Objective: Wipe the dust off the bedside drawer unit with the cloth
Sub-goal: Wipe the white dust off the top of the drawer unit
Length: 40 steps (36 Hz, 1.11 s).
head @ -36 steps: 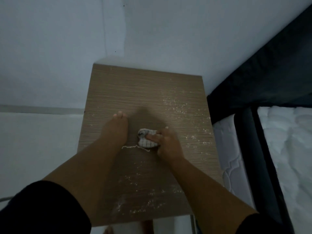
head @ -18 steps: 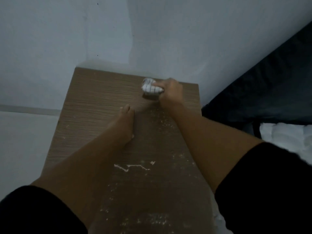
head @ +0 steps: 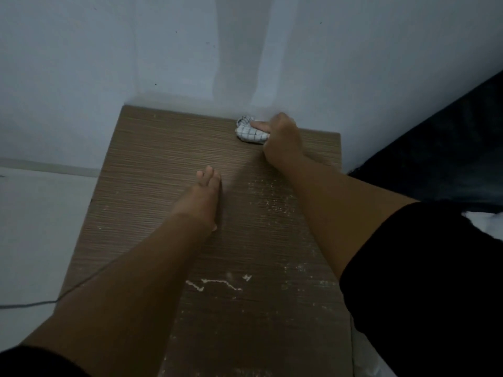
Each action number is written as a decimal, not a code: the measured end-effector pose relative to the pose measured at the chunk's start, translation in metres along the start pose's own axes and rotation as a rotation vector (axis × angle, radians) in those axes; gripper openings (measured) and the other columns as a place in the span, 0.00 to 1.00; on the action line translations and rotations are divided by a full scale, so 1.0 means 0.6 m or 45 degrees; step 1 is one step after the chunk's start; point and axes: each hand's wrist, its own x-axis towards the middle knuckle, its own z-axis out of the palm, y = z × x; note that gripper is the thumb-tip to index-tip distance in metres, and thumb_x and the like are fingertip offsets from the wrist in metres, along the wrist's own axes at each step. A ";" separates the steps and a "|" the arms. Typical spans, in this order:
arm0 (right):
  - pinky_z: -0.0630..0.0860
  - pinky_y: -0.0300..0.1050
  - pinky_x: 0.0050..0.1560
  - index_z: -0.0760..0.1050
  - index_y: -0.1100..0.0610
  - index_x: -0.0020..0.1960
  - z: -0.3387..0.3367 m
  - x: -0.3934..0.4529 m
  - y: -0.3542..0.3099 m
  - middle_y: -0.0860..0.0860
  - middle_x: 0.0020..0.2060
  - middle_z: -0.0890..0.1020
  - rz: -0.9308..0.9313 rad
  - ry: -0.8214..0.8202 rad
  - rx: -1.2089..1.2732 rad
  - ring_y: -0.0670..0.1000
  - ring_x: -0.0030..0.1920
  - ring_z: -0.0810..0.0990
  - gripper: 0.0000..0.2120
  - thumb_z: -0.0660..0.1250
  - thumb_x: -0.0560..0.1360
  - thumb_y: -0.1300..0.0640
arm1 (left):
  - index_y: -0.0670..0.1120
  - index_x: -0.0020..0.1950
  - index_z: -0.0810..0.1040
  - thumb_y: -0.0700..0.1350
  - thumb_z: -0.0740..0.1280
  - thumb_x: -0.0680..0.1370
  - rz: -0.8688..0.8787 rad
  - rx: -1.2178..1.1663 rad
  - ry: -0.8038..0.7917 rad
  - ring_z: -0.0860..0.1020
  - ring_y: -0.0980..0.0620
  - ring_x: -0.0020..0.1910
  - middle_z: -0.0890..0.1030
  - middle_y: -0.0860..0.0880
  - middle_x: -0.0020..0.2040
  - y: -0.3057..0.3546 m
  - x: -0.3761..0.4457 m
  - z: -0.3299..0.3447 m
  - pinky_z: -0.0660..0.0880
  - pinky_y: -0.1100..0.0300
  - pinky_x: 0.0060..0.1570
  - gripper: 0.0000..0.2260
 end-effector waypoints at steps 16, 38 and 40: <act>0.62 0.38 0.67 0.76 0.53 0.62 -0.011 -0.322 0.039 0.54 0.62 0.73 -0.225 -0.306 -0.051 0.53 0.62 0.69 0.21 0.63 0.74 0.69 | 0.41 0.79 0.43 0.40 0.70 0.75 0.012 0.099 0.007 0.46 0.46 0.79 0.44 0.44 0.80 0.000 -0.028 0.013 0.50 0.54 0.76 0.43; 0.67 0.33 0.48 0.79 0.56 0.59 -0.113 -0.134 0.072 0.57 0.55 0.81 -0.116 0.169 0.031 0.51 0.53 0.75 0.18 0.60 0.75 0.70 | 0.41 0.79 0.40 0.42 0.75 0.70 0.149 0.070 -0.044 0.41 0.46 0.79 0.39 0.44 0.79 0.113 0.009 0.008 0.48 0.51 0.76 0.51; 0.70 0.36 0.51 0.79 0.57 0.58 -0.111 -0.099 0.075 0.58 0.54 0.82 -0.137 0.208 0.052 0.55 0.54 0.77 0.20 0.60 0.73 0.72 | 0.39 0.78 0.38 0.43 0.74 0.70 0.132 0.150 -0.069 0.41 0.45 0.79 0.38 0.43 0.79 0.124 0.018 0.005 0.49 0.51 0.76 0.51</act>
